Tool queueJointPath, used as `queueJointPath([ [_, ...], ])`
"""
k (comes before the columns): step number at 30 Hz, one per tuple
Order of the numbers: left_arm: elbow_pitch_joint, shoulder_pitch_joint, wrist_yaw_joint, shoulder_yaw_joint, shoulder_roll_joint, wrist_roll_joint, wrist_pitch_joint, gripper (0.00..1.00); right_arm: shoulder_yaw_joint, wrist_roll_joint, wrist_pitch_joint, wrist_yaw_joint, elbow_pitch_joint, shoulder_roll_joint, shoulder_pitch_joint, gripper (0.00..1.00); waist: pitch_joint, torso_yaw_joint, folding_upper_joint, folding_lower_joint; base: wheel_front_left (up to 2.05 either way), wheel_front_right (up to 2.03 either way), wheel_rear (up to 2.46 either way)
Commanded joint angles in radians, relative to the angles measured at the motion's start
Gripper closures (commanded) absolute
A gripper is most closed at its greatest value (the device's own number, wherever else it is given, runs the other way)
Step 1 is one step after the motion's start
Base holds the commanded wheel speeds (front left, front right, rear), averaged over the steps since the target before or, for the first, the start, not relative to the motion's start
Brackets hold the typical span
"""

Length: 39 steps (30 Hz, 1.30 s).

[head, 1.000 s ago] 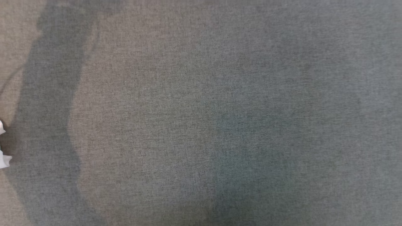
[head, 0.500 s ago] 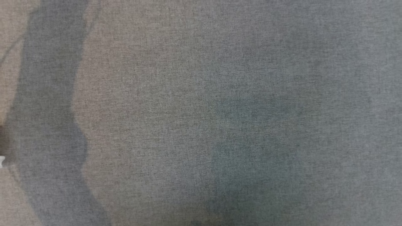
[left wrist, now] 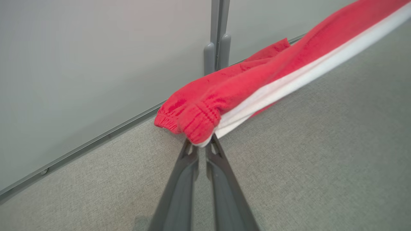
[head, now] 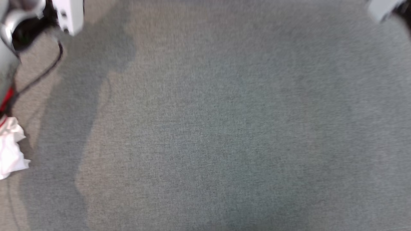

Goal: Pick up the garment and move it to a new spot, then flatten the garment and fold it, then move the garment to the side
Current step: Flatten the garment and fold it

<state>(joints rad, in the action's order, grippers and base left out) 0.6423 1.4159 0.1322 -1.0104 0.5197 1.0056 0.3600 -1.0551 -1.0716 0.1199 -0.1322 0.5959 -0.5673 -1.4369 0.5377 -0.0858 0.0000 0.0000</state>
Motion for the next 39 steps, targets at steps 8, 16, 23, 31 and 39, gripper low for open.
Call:
queueJointPath([
  [8,-0.094,-0.211,-0.003,-0.076,0.074,0.122,0.078,1.00,-0.111,-0.109,-0.071,0.002,-0.125,-0.091,0.213,1.00,-0.222,-0.023,0.0000,0.0000,0.00,0.00,0.00],
  [16,-0.243,-0.395,-0.026,-0.137,0.133,0.205,0.173,1.00,-0.167,-0.208,-0.153,0.002,-0.249,-0.191,0.387,1.00,-0.361,-0.024,0.0000,0.0000,0.00,0.00,0.00],
  [23,-0.440,-0.519,-0.076,-0.188,0.213,0.264,0.267,1.00,-0.172,-0.286,-0.230,0.002,-0.373,-0.297,0.527,1.00,-0.443,-0.021,0.0000,0.0000,0.00,0.00,0.00],
  [31,-0.684,-0.654,-0.150,-0.225,0.325,0.342,0.360,1.00,-0.164,-0.332,-0.344,0.004,-0.522,-0.459,0.652,1.00,-0.474,-0.002,0.0000,0.0000,0.00,0.00,0.00],
  [39,-0.715,-0.639,-0.187,-0.192,0.327,0.404,0.379,1.00,-0.114,-0.314,-0.420,0.004,-0.552,-0.455,0.634,1.00,-0.436,0.021,0.0000,0.0000,0.00,0.00,0.00],
])
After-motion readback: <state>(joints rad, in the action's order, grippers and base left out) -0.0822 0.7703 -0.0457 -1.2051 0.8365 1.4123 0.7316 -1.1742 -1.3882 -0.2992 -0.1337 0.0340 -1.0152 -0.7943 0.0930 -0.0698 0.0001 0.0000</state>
